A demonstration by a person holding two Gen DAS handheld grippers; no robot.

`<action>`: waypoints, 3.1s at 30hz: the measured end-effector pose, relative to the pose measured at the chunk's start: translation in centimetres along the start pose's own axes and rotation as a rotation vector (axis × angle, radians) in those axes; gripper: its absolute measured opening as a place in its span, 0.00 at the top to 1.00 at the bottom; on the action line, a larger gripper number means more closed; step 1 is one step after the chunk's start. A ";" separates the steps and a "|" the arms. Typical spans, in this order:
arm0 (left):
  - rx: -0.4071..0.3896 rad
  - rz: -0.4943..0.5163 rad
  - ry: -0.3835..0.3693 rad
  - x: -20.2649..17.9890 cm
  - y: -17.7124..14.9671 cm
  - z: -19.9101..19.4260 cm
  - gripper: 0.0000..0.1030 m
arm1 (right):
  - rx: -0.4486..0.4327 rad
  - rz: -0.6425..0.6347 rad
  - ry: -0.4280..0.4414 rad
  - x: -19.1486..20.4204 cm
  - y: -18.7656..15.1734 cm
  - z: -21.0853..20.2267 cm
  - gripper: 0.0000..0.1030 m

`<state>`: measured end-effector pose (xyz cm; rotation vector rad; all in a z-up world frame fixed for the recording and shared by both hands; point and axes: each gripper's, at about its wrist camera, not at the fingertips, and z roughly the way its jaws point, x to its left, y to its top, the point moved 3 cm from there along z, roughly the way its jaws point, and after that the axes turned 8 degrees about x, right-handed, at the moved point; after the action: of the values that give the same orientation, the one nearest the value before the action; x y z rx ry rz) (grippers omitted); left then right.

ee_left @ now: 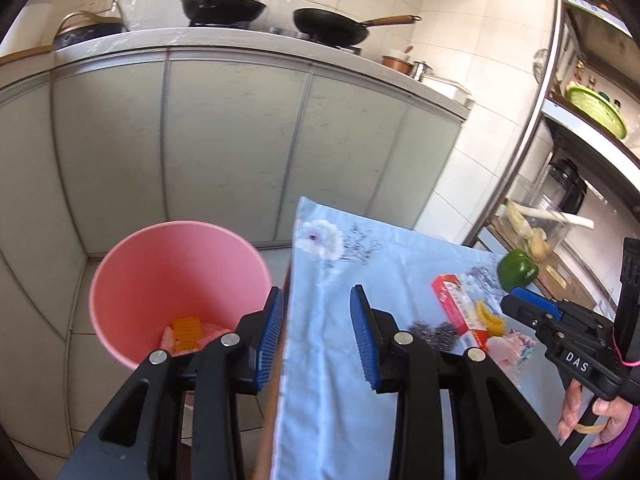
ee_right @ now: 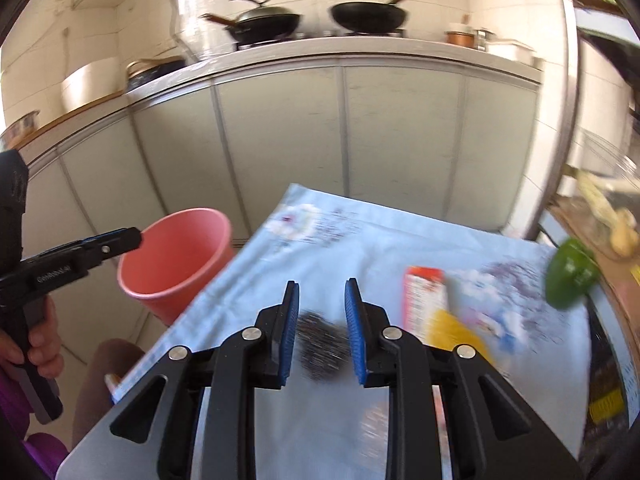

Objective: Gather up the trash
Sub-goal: 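Move both open grippers back over the remaining trash on the cloth, then grasp the orange net bag with the left gripper while the right gripper grasps the crumpled printed paper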

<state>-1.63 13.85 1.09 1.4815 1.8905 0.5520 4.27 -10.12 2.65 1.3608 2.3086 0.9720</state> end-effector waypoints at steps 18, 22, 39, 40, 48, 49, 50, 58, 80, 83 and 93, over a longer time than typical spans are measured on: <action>0.182 0.330 -0.202 -14.9 -2.8 5.5 0.67 | 0.048 0.231 -0.134 -12.6 -8.5 -2.9 0.77; 0.227 0.381 -0.243 -17.3 -3.5 6.5 0.67 | 0.053 0.249 -0.128 -13.4 -9.1 -3.0 0.77; 0.360 0.445 -0.248 -22.1 -6.1 11.8 0.67 | 0.066 0.257 -0.063 -14.7 -10.5 -2.6 0.65; 0.354 0.451 -0.251 -22.2 -6.2 11.8 0.69 | 0.066 0.257 -0.060 -14.8 -10.5 -2.6 0.65; 0.304 0.472 -0.262 -22.4 -6.0 10.6 0.86 | 0.073 0.270 -0.027 -15.0 -10.8 -2.0 0.65; 0.298 0.476 -0.266 -22.5 -6.0 10.3 0.87 | 0.074 0.272 -0.023 -15.0 -10.9 -1.9 0.65; 0.292 0.479 -0.269 -22.4 -5.9 10.0 0.87 | 0.075 0.276 -0.016 -15.0 -10.8 -1.8 0.65; 0.230 0.457 -0.283 -21.4 -4.6 7.4 0.88 | 0.076 0.272 0.008 -14.7 -10.2 -1.0 0.65; 0.106 0.369 -0.259 -18.6 -2.0 3.8 0.88 | 0.039 0.253 0.033 -14.0 -9.3 -1.2 0.93; 0.087 0.369 -0.257 -18.5 -1.8 3.3 0.88 | 0.003 0.252 0.021 -14.2 -8.8 -2.5 0.94; 0.017 0.323 -0.234 -16.8 -0.9 1.4 0.88 | -0.127 0.191 -0.004 -12.3 -5.7 -6.7 0.94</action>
<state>0.99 -2.60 3.56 1.7934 1.4905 0.4834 3.14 -25.19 2.62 1.5489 2.1030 1.1505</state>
